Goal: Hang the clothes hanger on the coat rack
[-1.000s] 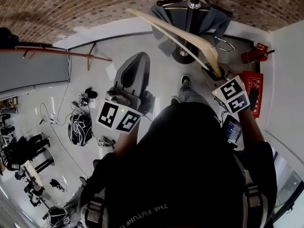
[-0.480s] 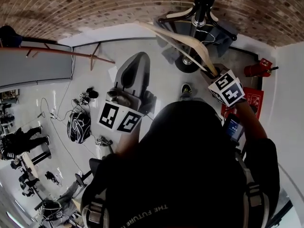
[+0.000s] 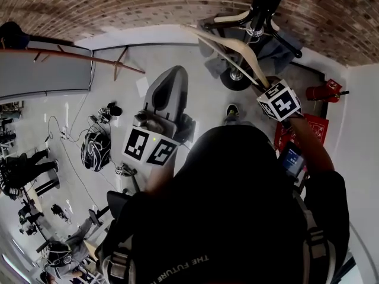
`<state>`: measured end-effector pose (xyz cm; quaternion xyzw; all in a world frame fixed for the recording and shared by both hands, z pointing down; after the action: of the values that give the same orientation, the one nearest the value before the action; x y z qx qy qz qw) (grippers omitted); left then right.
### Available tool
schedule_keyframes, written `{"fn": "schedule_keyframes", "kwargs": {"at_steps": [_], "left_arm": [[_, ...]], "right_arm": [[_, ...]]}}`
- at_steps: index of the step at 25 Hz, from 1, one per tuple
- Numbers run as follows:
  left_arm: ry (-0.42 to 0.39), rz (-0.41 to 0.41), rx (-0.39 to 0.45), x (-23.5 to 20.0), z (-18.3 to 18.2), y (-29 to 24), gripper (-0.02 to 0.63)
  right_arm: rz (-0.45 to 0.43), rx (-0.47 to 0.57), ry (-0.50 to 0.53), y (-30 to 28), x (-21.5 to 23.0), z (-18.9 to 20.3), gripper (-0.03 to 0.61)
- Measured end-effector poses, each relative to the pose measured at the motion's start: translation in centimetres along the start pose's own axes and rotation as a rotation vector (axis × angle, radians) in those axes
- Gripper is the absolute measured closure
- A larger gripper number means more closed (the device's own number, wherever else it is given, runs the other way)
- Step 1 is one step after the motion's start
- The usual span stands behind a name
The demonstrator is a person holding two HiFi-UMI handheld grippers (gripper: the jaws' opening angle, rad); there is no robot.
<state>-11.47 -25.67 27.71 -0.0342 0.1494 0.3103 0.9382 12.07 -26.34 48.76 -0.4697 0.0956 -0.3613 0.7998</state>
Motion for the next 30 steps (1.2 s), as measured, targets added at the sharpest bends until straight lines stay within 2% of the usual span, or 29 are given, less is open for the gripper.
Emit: {"fn": "schedule_keyframes", "kwargs": {"at_steps": [10,22,30], "left_arm": [[0.003,-0.032,0.014,-0.5,0.0,0.9,0.594],[0.007,-0.049,0.034,-1.0,-0.3,1.0,0.594],[0.002,-0.065,0.038,-1.2,-0.5,1.1,0.594]], "right_arm": [[0.028,-0.114,-0.098,-2.7,1.7,-0.3,0.54],[0.025,-0.208,-0.085,-4.3,2.8,-0.5,0.54],[-0.022,-0.23,-0.055,-5.2,2.2,-0.7,0.54]]}}
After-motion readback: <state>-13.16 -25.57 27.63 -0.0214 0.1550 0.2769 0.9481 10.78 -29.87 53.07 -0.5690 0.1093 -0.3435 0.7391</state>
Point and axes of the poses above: the fingertips, and each gripper's own axes: y backward along the fingers, x to its right, z out of its underside, the point moved 6 cm from there along y, backward along the fingers, and after that the axes turned 4 degrees about -y, right-handed, at the moved point
